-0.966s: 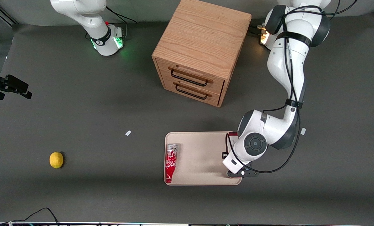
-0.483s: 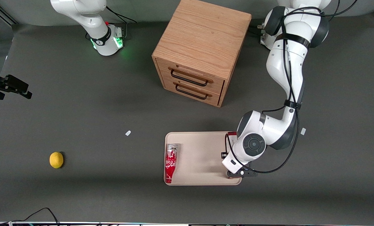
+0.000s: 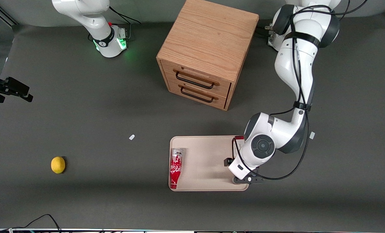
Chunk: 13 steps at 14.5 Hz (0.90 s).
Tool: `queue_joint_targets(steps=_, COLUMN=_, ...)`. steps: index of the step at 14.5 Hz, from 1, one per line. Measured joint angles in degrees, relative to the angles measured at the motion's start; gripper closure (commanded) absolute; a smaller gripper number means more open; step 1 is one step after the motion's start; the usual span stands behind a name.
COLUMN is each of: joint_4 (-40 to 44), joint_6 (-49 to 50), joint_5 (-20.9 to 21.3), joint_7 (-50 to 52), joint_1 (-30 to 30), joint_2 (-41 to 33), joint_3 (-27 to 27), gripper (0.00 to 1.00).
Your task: Place red cookie box on tray
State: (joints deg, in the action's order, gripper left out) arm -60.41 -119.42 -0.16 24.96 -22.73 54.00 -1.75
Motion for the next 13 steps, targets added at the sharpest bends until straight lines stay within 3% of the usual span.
queue_joint_targets(steps=7, joint_4=-14.2, joint_6=1.4, joint_5=-1.9, joint_7=-0.7, joint_1=5.8, joint_2=-18.1, joint_3=0.5, gripper=0.0)
queue_joint_targets(steps=13, joint_4=-24.0, joint_6=18.0, joint_5=-2.6, joint_7=-10.8, joint_1=15.9, joint_2=-37.8, joint_3=0.2, gripper=0.0)
